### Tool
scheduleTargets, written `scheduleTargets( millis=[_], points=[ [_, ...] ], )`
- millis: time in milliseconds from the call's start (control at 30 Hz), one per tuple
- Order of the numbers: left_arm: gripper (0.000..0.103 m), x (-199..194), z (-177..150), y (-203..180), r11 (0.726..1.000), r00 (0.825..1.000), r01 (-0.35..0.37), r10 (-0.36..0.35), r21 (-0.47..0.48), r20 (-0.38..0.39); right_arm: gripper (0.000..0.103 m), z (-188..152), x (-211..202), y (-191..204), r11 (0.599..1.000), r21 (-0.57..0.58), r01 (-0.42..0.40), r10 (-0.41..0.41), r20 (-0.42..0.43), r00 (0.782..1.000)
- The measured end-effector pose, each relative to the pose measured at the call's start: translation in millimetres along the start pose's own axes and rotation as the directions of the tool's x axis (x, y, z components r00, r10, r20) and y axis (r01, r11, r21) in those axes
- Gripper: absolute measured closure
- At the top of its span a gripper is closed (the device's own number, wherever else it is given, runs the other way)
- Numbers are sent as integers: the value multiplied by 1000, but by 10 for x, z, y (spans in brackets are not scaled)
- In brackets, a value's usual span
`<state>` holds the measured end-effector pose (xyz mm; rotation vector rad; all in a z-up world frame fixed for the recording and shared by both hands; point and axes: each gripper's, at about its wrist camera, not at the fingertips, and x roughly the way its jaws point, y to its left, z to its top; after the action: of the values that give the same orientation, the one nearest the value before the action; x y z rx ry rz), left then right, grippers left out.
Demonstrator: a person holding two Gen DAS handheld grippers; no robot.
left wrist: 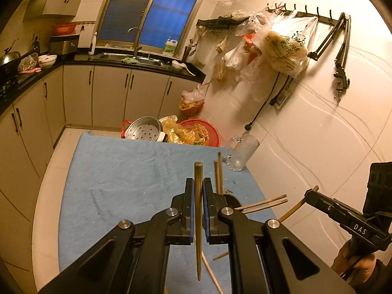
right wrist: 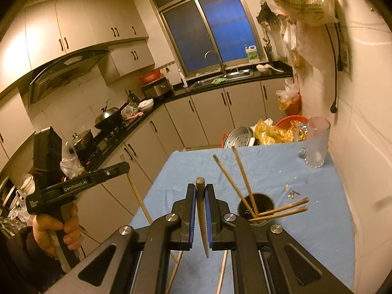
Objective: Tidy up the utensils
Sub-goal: 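Carry the chopsticks over the black cup and drop them in with both tools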
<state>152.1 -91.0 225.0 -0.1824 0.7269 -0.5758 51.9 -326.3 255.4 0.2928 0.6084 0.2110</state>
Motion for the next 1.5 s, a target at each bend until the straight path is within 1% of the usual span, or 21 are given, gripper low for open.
scheduleTargets(
  millis=[300, 500, 600, 733, 900, 1033, 1233, 1333, 1500],
  points=[
    [96, 91, 171, -279, 999, 998, 40, -41, 25, 41, 95, 199, -211, -86, 999, -3, 39, -39, 63, 997],
    [96, 287, 348, -489, 998, 996, 61, -62, 22, 68, 95, 313, -257, -164, 996, 6, 83, -84, 113, 990],
    [96, 404, 399, -574, 998, 995, 48, -51, 31, 87, 95, 339, -230, -193, 994, 4, 113, -113, 135, 984],
    [96, 525, 439, -636, 999, 994, 37, -39, 22, 99, 95, 365, -187, -244, 993, 13, 122, -122, 137, 983],
    [96, 640, 479, -678, 1000, 991, 17, -20, 21, 130, 95, 369, -176, -304, 988, 11, 152, -152, 149, 977],
    [96, 743, 504, -705, 1000, 989, -10, 6, 29, 147, 95, 381, -182, -355, 985, 6, 174, -173, 160, 972],
    [96, 918, 449, -730, 999, 990, -36, 31, 38, 138, 95, 390, -127, -431, 982, 9, 187, -186, 172, 967],
    [96, 1037, 393, -735, 997, 992, -56, 50, 52, 117, 95, 378, -64, -466, 982, 2, 188, -186, 161, 969],
    [96, 1163, 293, -687, 996, 995, -70, 66, 46, 76, 95, 337, 42, -496, 982, -6, 189, -186, 127, 974]
  ],
)
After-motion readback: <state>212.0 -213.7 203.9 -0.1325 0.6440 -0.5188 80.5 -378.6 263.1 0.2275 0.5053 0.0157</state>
